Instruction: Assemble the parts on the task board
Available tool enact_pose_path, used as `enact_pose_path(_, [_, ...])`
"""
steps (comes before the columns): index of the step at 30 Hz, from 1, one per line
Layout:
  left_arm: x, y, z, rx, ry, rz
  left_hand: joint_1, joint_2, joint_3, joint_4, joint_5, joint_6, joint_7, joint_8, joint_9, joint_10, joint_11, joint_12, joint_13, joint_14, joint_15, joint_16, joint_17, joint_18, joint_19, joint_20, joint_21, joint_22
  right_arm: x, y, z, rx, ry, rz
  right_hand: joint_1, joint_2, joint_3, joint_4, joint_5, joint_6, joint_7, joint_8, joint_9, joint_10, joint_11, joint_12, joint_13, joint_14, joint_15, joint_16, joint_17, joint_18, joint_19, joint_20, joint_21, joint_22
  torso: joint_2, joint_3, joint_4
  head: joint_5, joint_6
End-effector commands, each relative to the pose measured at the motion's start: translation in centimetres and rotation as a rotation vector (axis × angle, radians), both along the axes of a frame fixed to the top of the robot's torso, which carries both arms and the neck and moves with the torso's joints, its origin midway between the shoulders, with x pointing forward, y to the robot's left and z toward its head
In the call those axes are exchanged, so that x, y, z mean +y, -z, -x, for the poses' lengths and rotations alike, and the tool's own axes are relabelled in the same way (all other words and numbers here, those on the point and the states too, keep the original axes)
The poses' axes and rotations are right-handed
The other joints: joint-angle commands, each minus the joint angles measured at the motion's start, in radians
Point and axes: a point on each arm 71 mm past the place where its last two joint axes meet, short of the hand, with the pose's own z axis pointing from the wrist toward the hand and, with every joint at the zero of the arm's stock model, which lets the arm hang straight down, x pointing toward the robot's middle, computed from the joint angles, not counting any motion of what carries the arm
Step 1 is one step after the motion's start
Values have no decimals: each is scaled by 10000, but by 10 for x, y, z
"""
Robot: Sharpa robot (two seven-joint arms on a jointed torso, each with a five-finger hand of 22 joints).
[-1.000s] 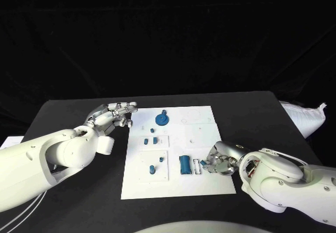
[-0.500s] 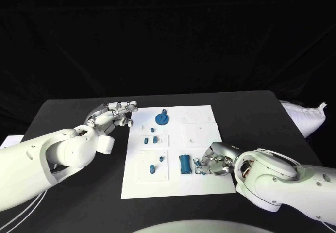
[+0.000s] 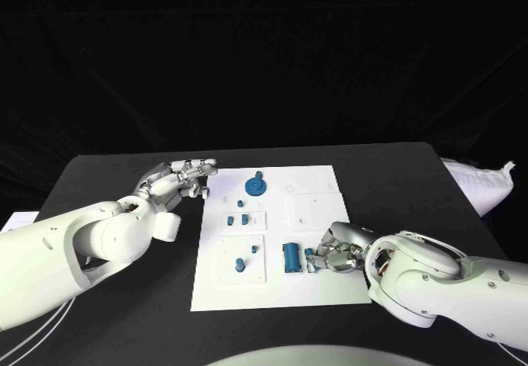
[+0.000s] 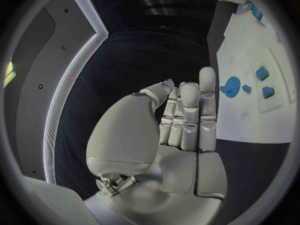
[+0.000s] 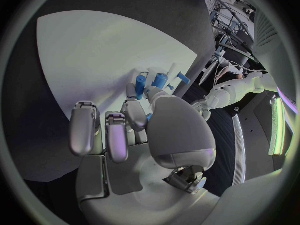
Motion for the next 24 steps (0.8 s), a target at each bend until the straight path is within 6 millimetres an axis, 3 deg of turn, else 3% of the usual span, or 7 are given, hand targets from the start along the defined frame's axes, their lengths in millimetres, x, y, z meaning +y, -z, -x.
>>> enact_pose_path(1, [-3, -1, 1, -81, 187, 116, 19, -18, -56, -20, 26, -94, 0, 56, -15, -59, -5, 40, -13, -71, 34, -43, -15, 115, 29, 18, -49, -15, 0, 4, 2, 515, -218, 429, -218, -6, -236, 16, 223, 36, 59, -37, 19, 43, -26, -204, 680, 912, -15, 5, 1981, -163, 34, -5, 16, -32, 0, 4, -8, 6, -7])
enact_pose_path(4, [-3, -1, 1, -77, 197, 119, 26, -7, -69, -29, 27, -104, 1, 66, -15, -76, -4, 64, -15, -76, 34, -40, -30, 116, 35, 19, -63, -22, 1, 5, 2, 634, -253, 495, -341, 31, -443, 22, 393, 47, 51, -35, 52, 30, -32, -280, 642, 909, -21, -4, 1965, -158, 21, -9, -2, -51, 0, 5, -23, 8, -10])
enact_pose_path(10, [-3, -1, 1, -67, 222, 127, 26, -7, -69, -29, 27, -104, 1, 66, -15, -76, -4, 64, -15, -76, 34, -40, -30, 116, 35, 19, -63, -22, 2, 6, 2, 678, -293, 499, -547, 73, -786, 36, 304, 66, 41, -30, 106, 33, -39, -331, 619, 906, -27, -13, 1949, -157, 20, -14, -11, -53, 1, 10, -13, -5, -11])
enact_pose_path(16, [-3, -1, 1, -61, 222, 123, 26, -7, -69, -29, 27, -104, 1, 66, -15, -76, -4, 64, -15, -76, 34, -40, -30, 116, 35, 19, -63, -22, 3, 5, 2, 571, -303, 408, -870, 123, -1289, 51, -283, 72, 28, -37, 172, 44, -45, -347, 619, 903, -29, -22, 1935, -153, 10, -16, -32, -68, -8, 6, -6, -11, -20])
enact_pose_path(24, [-2, -1, 1, -61, 220, 122, 26, -7, -69, -29, 27, -104, 1, 66, -15, -76, -4, 64, -15, -76, 34, -40, -30, 116, 35, 19, -63, -22, 5, 1, 2, 256, -376, 251, -1420, 354, -1988, 71, -1020, 121, -10, -17, 286, 78, -72, -347, 628, 918, -52, 11, 2002, -161, 39, -32, -12, -23, -6, 5, -19, -7, -5])
